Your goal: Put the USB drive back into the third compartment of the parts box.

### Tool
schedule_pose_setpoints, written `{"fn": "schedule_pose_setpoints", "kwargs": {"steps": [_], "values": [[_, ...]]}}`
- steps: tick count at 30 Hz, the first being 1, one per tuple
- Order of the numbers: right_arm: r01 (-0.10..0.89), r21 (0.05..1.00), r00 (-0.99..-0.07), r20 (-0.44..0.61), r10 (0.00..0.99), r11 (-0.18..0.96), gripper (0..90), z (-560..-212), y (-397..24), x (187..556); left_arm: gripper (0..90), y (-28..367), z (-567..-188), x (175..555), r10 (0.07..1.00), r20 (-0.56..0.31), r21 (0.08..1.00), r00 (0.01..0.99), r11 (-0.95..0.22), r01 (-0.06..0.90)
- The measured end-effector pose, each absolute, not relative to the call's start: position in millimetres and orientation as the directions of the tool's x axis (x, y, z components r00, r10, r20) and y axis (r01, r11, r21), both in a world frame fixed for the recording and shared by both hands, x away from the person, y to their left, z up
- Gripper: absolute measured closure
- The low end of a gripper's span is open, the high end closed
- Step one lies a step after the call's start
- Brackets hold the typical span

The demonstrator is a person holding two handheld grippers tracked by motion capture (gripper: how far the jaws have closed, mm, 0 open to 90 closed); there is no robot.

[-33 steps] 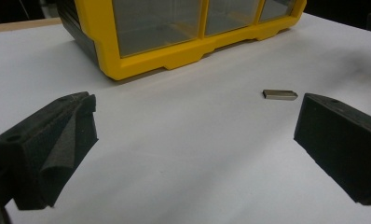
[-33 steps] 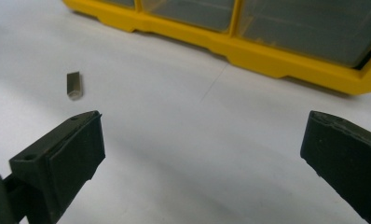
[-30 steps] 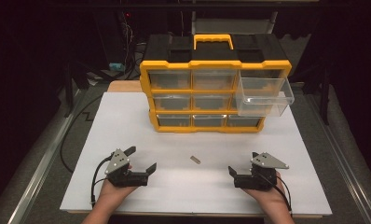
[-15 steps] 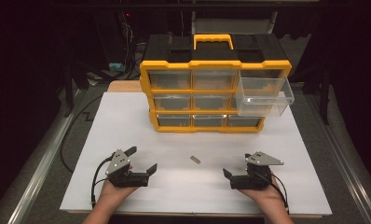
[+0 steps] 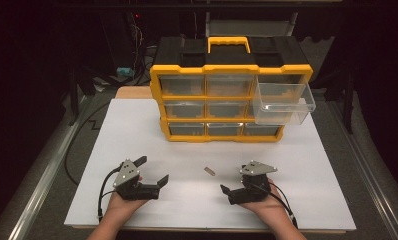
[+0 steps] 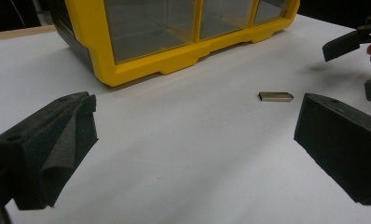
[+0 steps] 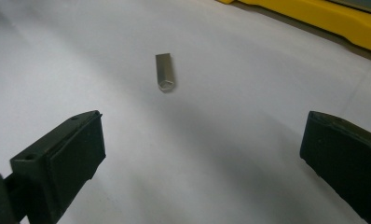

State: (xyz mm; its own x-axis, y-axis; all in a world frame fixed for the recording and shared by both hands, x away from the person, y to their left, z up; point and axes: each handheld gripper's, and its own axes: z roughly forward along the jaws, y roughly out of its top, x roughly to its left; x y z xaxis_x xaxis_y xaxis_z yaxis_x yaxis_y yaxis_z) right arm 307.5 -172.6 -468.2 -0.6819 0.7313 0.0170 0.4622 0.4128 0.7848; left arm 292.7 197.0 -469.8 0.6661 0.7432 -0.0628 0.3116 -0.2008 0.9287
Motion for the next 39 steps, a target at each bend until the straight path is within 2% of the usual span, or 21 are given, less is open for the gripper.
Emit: {"fn": "schedule_pose_setpoints", "kwargs": {"steps": [9, 22, 24, 25, 26, 27, 29, 30, 32, 39], "values": [[0.434, 0.778, -0.727, 0.005, 0.687, 0.454, 9.0, -463, -152, 317, 0.3, 197, -469, 293, 0.742, -0.063, 0.931, 0.668, -0.198, 0.307], [0.441, 0.773, -0.732, 0.016, 0.681, 0.456, 24.2, -465, -138, 333, 0.3, 197, -471, 291, 0.734, -0.055, 0.927, 0.677, -0.215, 0.308], [0.445, 0.766, -0.736, 0.016, 0.677, 0.464, 28.3, -466, -136, 335, 0.3, 198, -470, 289, 0.736, -0.061, 0.931, 0.674, -0.202, 0.305], [0.446, 0.761, -0.742, 0.02, 0.67, 0.471, 33.3, -468, -134, 338, 0.3, 199, -469, 287, 0.734, -0.058, 0.934, 0.676, -0.199, 0.296], [0.446, 0.761, -0.742, 0.02, 0.67, 0.471, 33.3, -468, -134, 338, 0.3, 199, -469, 287, 0.734, -0.058, 0.934, 0.676, -0.199, 0.296], [0.45, 0.755, -0.747, 0.025, 0.665, 0.477, 40.6, -468, -132, 340, 0.3, 198, -469, 287, 0.734, -0.059, 0.934, 0.677, -0.198, 0.296], [0.445, 0.752, -0.752, 0.018, 0.659, 0.487, 48.0, -468, -129, 341, 0.3, 198, -469, 288, 0.734, -0.063, 0.935, 0.677, -0.194, 0.297], [0.445, 0.752, -0.752, 0.018, 0.659, 0.487, 48.0, -468, -129, 341, 0.3, 197, -469, 289, 0.733, -0.061, 0.935, 0.678, -0.196, 0.296], [0.439, 0.746, -0.765, 0.018, 0.644, 0.501, 56.3, -468, -125, 344, 0.3, 196, -469, 290, 0.73, -0.065, 0.936, 0.68, -0.192, 0.296], [0.438, 0.725, -0.777, 0.009, 0.629, 0.531, 66.6, -467, -116, 350, 0.3, 196, -469, 290, 0.73, -0.067, 0.935, 0.68, -0.191, 0.298]]}}
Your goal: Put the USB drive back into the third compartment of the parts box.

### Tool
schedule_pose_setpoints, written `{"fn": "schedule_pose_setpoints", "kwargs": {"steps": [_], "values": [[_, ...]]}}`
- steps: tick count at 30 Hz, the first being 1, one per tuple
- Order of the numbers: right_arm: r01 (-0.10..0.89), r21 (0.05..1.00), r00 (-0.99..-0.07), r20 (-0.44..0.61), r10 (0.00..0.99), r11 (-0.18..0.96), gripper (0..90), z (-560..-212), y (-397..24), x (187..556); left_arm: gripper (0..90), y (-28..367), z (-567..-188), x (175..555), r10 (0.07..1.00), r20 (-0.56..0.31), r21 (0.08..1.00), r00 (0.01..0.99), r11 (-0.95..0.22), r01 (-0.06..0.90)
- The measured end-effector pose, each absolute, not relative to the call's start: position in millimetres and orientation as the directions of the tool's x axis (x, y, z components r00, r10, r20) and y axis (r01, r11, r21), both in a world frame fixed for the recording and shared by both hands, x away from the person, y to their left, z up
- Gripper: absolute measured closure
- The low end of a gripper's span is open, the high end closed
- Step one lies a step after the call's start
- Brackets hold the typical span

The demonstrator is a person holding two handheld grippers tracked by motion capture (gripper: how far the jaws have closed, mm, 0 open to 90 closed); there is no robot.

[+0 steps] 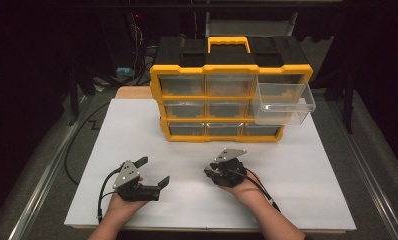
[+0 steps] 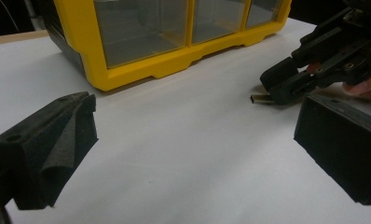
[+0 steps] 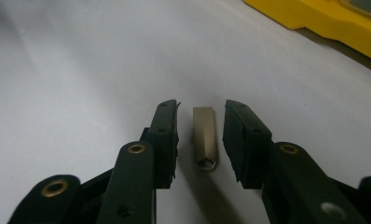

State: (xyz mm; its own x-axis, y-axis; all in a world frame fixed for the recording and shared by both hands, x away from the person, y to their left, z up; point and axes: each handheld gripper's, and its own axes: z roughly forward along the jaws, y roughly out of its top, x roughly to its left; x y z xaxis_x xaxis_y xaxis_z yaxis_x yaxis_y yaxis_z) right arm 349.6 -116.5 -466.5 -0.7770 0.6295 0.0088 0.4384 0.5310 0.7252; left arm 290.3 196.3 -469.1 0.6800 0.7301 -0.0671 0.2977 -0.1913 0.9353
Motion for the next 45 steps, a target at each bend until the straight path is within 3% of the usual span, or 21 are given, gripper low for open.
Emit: {"fn": "schedule_pose_setpoints", "kwargs": {"steps": [25, 45], "values": [[0.42, 0.7, -0.798, -0.018, 0.602, 0.577, 79.8, -472, -111, 356, 0.3, 193, -471, 292, 0.738, -0.073, 0.931, 0.671, -0.19, 0.31], [0.393, 0.703, -0.805, -0.049, 0.592, 0.593, 80.2, -461, -114, 354, 0.3, 197, -470, 292, 0.737, -0.071, 0.939, 0.672, -0.178, 0.294]]}}
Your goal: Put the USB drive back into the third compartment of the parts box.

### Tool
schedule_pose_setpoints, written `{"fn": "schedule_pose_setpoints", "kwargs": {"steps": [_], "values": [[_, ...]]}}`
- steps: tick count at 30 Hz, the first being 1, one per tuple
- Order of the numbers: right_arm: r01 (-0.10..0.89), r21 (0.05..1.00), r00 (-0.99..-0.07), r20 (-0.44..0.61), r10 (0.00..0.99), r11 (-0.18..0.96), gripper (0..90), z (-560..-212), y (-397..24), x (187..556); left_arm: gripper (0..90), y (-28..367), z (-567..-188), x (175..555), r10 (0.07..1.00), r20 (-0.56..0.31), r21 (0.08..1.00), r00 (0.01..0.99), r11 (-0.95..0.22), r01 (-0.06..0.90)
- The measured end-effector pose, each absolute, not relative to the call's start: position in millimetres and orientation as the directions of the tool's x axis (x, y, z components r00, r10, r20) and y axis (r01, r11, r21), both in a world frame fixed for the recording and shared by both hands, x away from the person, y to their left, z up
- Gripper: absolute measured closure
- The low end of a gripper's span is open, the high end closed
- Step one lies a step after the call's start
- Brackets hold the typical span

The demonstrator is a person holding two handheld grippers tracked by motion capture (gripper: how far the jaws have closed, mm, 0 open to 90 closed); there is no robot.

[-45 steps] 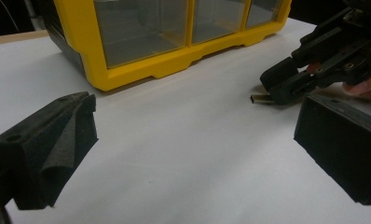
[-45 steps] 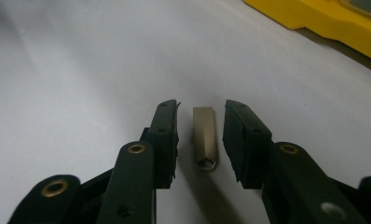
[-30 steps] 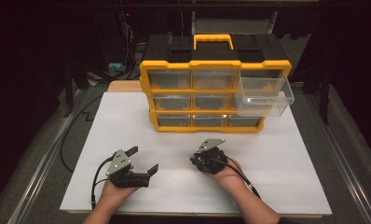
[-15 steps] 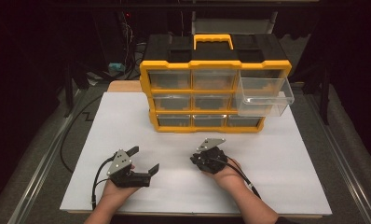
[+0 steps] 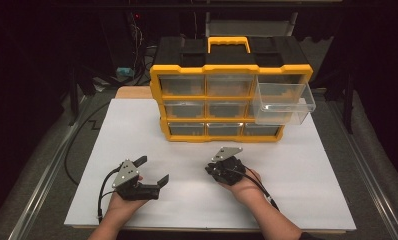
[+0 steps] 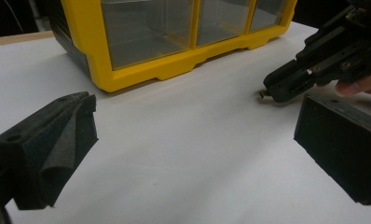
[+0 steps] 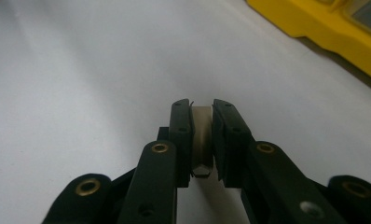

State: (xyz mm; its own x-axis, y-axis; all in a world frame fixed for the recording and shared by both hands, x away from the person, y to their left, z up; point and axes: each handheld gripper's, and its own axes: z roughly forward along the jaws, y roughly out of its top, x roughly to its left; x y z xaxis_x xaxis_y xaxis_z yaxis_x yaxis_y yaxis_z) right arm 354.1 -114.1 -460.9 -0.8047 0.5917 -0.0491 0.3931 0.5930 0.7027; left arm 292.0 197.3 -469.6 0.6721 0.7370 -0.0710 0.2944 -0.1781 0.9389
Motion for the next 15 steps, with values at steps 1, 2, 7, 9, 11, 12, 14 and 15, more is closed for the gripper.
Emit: {"fn": "schedule_pose_setpoints", "kwargs": {"steps": [1, 2, 7, 9, 11, 12, 14, 15], "values": [[0.389, 0.705, -0.804, -0.055, 0.592, 0.593, 80.2, -459, -116, 354, 0.3, 197, -470, 292, 0.737, -0.071, 0.939, 0.672, -0.178, 0.294], [0.389, 0.705, -0.804, -0.055, 0.592, 0.593, 80.2, -459, -116, 354, 0.3, 197, -469, 292, 0.738, -0.071, 0.94, 0.671, -0.175, 0.293], [0.373, 0.713, -0.802, -0.075, 0.593, 0.594, 80.2, -445, -127, 347, 0.3, 199, -468, 291, 0.737, -0.069, 0.942, 0.673, -0.173, 0.286], [0.372, 0.714, -0.804, -0.072, 0.59, 0.594, 80.2, -443, -129, 345, 0.3, 199, -468, 291, 0.738, -0.07, 0.942, 0.671, -0.172, 0.288], [0.372, 0.715, -0.802, -0.075, 0.593, 0.592, 80.2, -439, -134, 344, 0.3, 199, -469, 291, 0.738, -0.068, 0.941, 0.671, -0.176, 0.289], [0.377, 0.715, -0.8, -0.069, 0.595, 0.589, 80.2, -438, -136, 343, 0.3, 199, -469, 291, 0.737, -0.068, 0.941, 0.672, -0.177, 0.29], [0.381, 0.71, -0.797, -0.071, 0.599, 0.592, 80.2, -435, -143, 341, 0.3, 199, -469, 291, 0.735, -0.067, 0.942, 0.674, -0.175, 0.285], [0.379, 0.713, -0.799, -0.071, 0.598, 0.591, 80.2, -434, -145, 340, 0.3, 199, -469, 291, 0.737, -0.069, 0.942, 0.672, -0.173, 0.286]]}}
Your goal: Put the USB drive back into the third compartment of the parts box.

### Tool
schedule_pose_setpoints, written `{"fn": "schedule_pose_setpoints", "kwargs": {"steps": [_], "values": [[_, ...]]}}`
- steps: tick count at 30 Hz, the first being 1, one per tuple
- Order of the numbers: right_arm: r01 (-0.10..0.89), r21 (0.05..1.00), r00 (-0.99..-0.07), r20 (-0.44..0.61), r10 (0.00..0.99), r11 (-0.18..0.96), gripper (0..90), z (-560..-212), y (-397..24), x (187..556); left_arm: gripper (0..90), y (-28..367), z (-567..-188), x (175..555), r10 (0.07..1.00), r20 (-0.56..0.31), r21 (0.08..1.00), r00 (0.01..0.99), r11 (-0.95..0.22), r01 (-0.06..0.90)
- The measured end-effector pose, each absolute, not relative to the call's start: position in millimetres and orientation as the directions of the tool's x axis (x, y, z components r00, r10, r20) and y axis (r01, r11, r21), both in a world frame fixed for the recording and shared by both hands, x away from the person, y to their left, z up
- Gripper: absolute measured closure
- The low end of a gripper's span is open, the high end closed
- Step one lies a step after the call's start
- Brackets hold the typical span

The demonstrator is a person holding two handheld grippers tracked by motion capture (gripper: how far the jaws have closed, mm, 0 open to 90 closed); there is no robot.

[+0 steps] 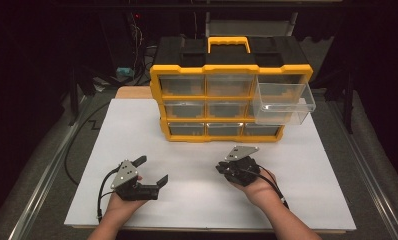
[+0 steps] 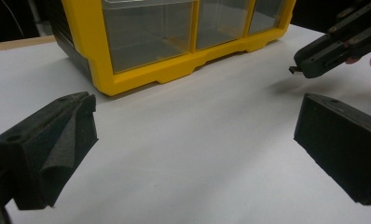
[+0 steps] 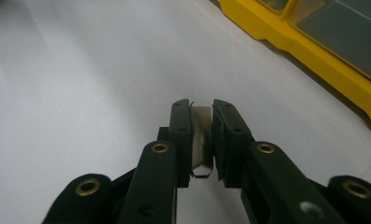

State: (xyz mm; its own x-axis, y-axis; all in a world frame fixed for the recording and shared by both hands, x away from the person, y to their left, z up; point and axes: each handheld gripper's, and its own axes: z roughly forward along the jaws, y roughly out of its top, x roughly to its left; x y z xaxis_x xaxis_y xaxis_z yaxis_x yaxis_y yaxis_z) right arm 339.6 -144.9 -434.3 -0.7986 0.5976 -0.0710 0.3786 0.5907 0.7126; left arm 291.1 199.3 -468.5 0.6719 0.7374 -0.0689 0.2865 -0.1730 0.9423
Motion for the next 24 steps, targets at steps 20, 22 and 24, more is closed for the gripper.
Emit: {"fn": "schedule_pose_setpoints", "kwargs": {"steps": [20, 22, 24], "values": [[0.404, 0.678, -0.794, -0.074, 0.603, 0.615, 80.2, -432, -179, 328, 0.3, 198, -469, 291, 0.734, -0.074, 0.942, 0.675, -0.171, 0.288], [0.405, 0.676, -0.797, -0.07, 0.6, 0.616, 80.2, -432, -181, 328, 0.3, 198, -469, 291, 0.734, -0.071, 0.941, 0.676, -0.176, 0.29], [0.411, 0.673, -0.795, -0.067, 0.603, 0.615, 80.2, -433, -185, 327, 0.3, 197, -469, 291, 0.732, -0.068, 0.94, 0.678, -0.182, 0.29]]}}
